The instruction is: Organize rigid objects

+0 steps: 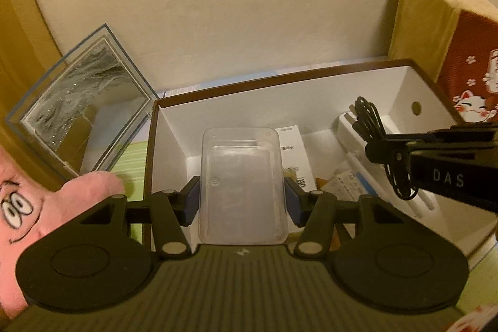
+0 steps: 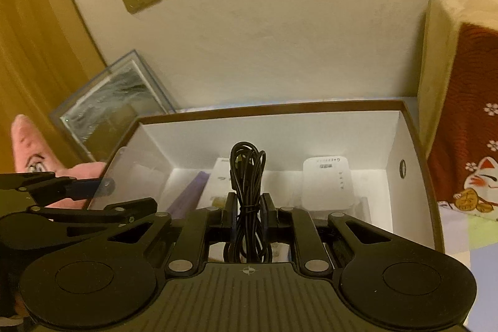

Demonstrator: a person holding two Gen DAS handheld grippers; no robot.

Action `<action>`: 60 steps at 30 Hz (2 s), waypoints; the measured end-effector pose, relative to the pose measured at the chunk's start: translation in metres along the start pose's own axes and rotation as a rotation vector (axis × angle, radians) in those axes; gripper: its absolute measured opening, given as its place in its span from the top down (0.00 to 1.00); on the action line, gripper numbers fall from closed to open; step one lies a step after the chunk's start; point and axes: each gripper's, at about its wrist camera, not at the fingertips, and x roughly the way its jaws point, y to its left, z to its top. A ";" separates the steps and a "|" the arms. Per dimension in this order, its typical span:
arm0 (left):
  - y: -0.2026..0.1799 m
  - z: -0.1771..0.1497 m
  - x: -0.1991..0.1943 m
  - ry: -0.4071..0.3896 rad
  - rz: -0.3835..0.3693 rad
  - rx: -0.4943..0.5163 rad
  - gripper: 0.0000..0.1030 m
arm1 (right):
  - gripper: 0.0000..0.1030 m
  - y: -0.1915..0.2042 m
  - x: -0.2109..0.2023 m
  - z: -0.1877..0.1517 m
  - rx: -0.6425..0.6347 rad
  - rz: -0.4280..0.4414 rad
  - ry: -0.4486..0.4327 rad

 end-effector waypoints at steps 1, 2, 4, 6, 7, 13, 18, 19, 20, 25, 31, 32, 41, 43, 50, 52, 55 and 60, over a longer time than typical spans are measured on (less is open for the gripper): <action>0.000 0.001 0.004 0.003 0.002 0.003 0.50 | 0.89 -0.001 0.004 0.001 0.001 -0.002 0.004; 0.001 0.002 0.008 0.006 0.003 0.007 0.50 | 0.89 -0.002 0.008 0.002 0.002 -0.004 0.007; 0.002 0.005 0.016 0.012 0.006 0.011 0.50 | 0.89 -0.004 0.016 0.004 0.000 -0.008 0.007; 0.004 0.006 0.023 0.017 0.008 0.011 0.50 | 0.89 -0.005 0.021 0.006 -0.001 0.000 -0.008; 0.005 0.007 0.026 0.020 0.009 0.010 0.50 | 0.89 -0.006 0.023 0.007 -0.006 0.003 -0.022; 0.009 0.007 0.036 0.029 0.011 0.008 0.50 | 0.84 -0.008 0.027 0.009 -0.005 0.003 -0.025; 0.011 0.007 0.043 0.032 0.017 0.019 0.50 | 0.70 -0.013 0.026 0.002 0.013 -0.007 0.007; 0.011 0.006 0.043 0.031 0.018 0.019 0.50 | 0.68 -0.014 0.025 0.001 0.014 -0.011 0.009; 0.011 0.006 0.044 0.029 0.018 0.021 0.50 | 0.67 -0.014 0.024 0.000 0.013 -0.016 0.009; 0.009 0.009 0.042 -0.015 0.015 0.033 0.34 | 0.46 -0.014 0.017 -0.002 -0.005 -0.036 0.003; 0.009 0.007 0.033 -0.062 0.019 0.051 0.29 | 0.31 -0.010 0.006 -0.008 -0.066 -0.061 -0.009; 0.010 0.007 0.032 -0.062 0.017 0.046 0.29 | 0.31 -0.010 0.004 -0.009 -0.072 -0.060 -0.007; 0.015 -0.005 0.010 -0.064 -0.012 -0.014 0.29 | 0.30 -0.006 -0.015 -0.026 -0.102 -0.073 0.004; 0.016 -0.008 0.002 -0.072 -0.020 -0.027 0.29 | 0.30 -0.005 -0.022 -0.030 -0.101 -0.074 0.000; 0.010 -0.025 -0.035 -0.093 -0.007 -0.053 0.27 | 0.30 0.000 -0.051 -0.046 -0.081 -0.090 -0.023; 0.008 -0.032 -0.046 -0.100 -0.008 -0.063 0.26 | 0.30 0.002 -0.060 -0.050 -0.080 -0.100 -0.027; 0.006 -0.045 -0.062 -0.105 -0.010 -0.072 0.25 | 0.30 0.005 -0.075 -0.058 -0.072 -0.109 -0.035; 0.004 -0.066 -0.091 -0.114 -0.016 -0.076 0.25 | 0.29 0.013 -0.101 -0.074 -0.060 -0.125 -0.049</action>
